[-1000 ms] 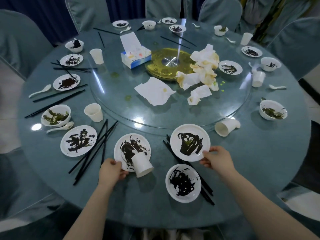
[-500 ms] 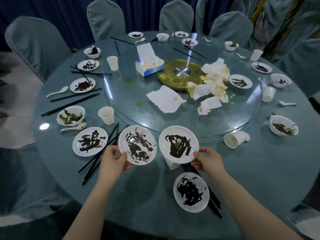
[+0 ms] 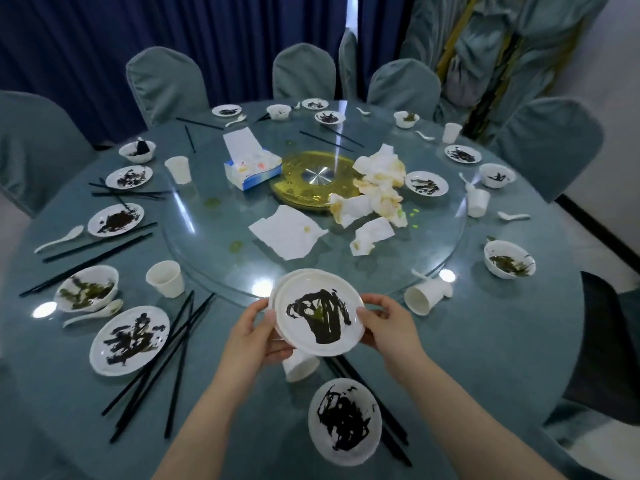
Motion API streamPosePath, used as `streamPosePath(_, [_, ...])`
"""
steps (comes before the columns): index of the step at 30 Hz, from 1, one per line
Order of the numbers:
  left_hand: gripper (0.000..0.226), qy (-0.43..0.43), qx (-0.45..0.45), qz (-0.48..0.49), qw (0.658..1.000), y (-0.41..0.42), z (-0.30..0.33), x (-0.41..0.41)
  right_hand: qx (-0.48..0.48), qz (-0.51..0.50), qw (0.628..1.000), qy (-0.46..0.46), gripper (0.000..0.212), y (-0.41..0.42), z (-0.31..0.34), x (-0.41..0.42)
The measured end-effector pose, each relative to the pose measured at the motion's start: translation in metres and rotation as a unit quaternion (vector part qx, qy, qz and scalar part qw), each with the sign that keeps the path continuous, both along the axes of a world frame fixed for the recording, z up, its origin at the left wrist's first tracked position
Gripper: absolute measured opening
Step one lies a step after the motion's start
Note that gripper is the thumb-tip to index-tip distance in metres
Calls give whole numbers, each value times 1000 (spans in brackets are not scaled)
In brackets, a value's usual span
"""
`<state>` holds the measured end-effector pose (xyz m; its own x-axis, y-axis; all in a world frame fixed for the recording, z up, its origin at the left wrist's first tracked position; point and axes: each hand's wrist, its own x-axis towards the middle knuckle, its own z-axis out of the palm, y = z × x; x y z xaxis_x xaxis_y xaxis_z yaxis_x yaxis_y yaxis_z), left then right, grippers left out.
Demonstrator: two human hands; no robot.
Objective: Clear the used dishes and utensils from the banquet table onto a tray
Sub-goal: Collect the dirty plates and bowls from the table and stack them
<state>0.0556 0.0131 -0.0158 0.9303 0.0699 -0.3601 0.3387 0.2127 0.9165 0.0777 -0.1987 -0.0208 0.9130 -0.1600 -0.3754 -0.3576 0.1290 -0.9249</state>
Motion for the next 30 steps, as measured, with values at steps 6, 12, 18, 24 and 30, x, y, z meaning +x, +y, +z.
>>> streamPosePath(6, [25,27,-20,-113,993,-80,15,43,-29,-103,994,3,7,-76,1,10])
streamPosePath(12, [35,13,66,-189,980,-163,16,85,-19,-154,988,8,4,-160,-6,28])
streamPosePath(18, [38,16,80,-172,982,-203,10,114,1,-135,991,17,8,-199,-14,56])
streamPosePath(24, [31,29,69,-81,994,-162,12,112,17,-61,997,39,13,-170,-11,82])
streamPosePath(30, [28,15,32,49,998,-81,22,75,2,62,998,7,13,-91,1,91])
